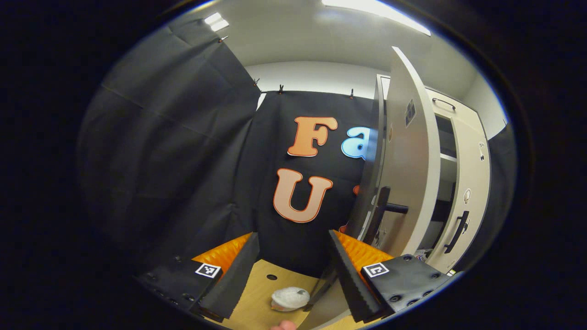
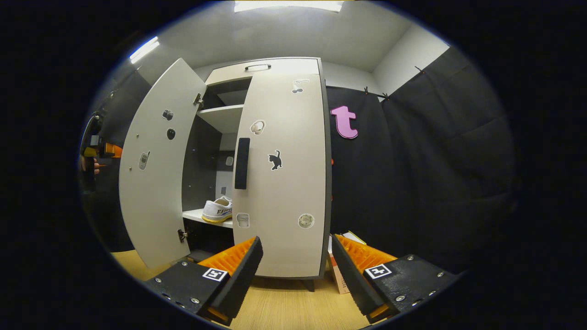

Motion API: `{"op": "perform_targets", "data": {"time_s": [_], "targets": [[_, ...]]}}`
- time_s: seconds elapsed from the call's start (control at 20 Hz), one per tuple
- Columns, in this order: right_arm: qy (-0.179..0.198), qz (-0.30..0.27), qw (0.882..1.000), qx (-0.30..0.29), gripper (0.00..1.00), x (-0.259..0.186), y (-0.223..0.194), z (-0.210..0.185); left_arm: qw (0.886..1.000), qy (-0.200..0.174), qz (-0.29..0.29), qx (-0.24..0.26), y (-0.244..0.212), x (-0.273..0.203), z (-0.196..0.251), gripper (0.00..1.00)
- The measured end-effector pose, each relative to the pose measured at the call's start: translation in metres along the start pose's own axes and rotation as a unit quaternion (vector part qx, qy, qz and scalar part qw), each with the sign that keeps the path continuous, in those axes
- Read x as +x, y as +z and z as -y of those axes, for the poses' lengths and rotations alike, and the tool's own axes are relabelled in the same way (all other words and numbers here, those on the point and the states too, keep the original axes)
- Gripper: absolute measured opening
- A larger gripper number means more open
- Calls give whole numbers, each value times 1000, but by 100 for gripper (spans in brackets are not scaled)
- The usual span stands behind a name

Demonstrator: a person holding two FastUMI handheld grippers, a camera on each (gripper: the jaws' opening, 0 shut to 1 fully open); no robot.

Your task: Grab one shoe with the right hand and put it into the shoe cabinet, grab the other shoe with the left hand and put it into the shoe cabinet; then close the right door with the right hand and the left door with the left hand.

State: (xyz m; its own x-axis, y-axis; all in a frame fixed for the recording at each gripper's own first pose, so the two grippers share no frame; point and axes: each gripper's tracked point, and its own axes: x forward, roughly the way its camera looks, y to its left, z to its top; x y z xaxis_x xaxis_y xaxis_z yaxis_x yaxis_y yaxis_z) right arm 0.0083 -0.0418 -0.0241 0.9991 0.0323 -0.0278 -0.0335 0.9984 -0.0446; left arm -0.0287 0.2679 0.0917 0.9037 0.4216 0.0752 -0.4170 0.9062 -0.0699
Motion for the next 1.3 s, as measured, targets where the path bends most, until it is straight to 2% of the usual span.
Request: {"op": "perform_targets", "data": {"time_s": [0.1,0.25,0.65,0.75,0.8,0.85,1.05,1.1,1.15,1.3], "targets": [[-3,-4,1000,-1,93,0,-1,2,1000,-9,-3,13,-4,3,6,99],[-9,-5,1000,0,93,-1,0,5,999,-14,12,34,5,3,11,96],[-4,1,1000,5,93,-1,9,3,999,-43,8,22,3,-1,36,95],[-1,0,1000,7,93,0,9,2,998,-63,2,8,-1,-2,50,95],[-1,-1,1000,6,93,0,9,2,997,-77,-1,4,-3,-3,59,91],[-1,-1,1000,6,93,0,9,2,996,-88,-3,1,-4,-6,67,94],[-7,-3,1000,9,93,-4,8,6,991,-134,-17,-6,-13,-14,105,94],[-9,-5,1000,9,93,-4,8,8,989,-147,-22,-11,-16,-15,115,90],[-12,-6,1000,8,93,-5,7,10,986,-161,-28,-16,-19,-14,126,94],[-25,-6,1000,8,93,0,3,18,980,-194,-34,-26,-26,-15,155,94]]}}
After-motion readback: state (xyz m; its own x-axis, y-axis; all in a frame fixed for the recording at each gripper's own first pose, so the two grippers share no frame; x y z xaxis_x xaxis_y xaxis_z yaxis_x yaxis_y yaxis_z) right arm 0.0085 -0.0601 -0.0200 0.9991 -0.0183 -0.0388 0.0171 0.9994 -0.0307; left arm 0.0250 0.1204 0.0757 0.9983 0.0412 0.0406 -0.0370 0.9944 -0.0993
